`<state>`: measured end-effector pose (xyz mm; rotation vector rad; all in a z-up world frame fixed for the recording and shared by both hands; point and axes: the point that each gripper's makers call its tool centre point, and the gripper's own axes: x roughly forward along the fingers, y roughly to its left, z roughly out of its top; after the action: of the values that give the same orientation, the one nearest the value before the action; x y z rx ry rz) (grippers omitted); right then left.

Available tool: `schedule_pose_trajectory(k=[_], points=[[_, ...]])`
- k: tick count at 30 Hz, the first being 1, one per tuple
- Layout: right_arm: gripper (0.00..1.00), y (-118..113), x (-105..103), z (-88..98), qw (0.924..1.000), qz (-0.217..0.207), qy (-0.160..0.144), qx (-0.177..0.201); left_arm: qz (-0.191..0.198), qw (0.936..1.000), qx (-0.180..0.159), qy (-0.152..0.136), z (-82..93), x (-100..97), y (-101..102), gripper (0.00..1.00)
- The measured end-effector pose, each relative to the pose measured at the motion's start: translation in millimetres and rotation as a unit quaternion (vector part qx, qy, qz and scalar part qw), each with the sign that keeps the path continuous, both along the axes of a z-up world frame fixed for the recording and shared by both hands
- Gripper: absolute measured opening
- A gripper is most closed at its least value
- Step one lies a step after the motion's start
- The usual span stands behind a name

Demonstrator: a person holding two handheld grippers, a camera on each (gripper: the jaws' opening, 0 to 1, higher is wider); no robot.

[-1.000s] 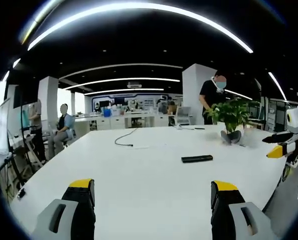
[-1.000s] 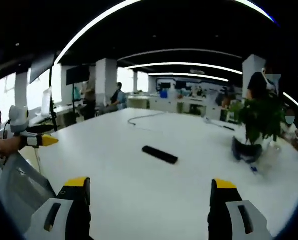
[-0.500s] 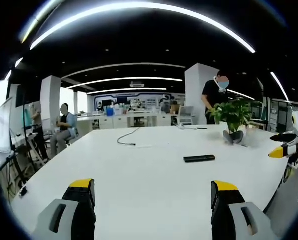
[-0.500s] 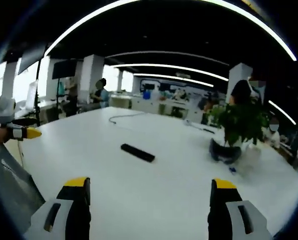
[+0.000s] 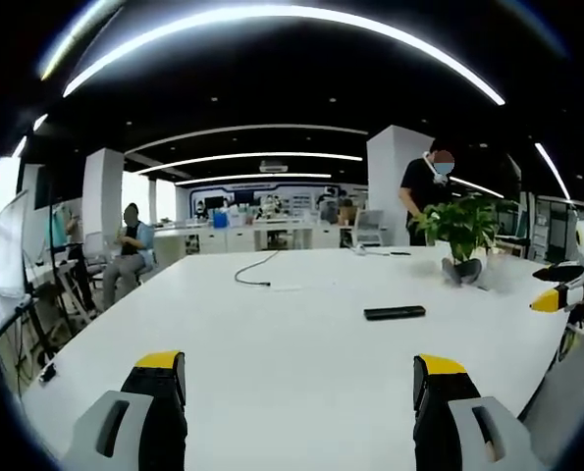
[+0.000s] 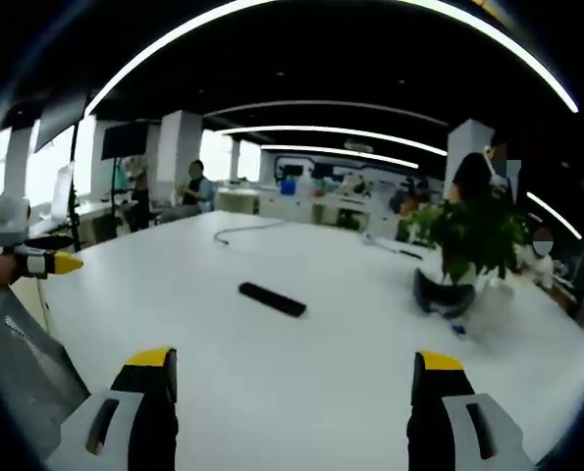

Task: Press the specified remote control buttons in sequence, fully releasing each button before pressing the next.

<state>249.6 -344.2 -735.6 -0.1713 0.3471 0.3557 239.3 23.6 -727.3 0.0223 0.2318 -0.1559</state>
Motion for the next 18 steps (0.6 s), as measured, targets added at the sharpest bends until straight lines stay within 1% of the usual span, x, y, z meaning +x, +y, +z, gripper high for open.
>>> schedule_pose_trajectory(k=[7, 12, 18], points=[[0.99, 0.5, 0.1, 0.2, 1.0, 0.001, 0.0, 0.001, -0.004, 1.0, 0.003, 0.001, -0.6, -0.1, -1.7, 1.0], [0.99, 3.3, -0.3, -4.5, 0.9998, 0.005, 0.015, 0.008, -0.008, 1.0, 0.001, 0.005, -2.3, 0.3, -2.2, 1.0], [0.99, 8.1, -2.4, -6.9, 0.9997, 0.015, 0.022, -0.001, -0.009, 1.0, 0.001, 0.003, -1.2, 0.3, -2.5, 1.0]])
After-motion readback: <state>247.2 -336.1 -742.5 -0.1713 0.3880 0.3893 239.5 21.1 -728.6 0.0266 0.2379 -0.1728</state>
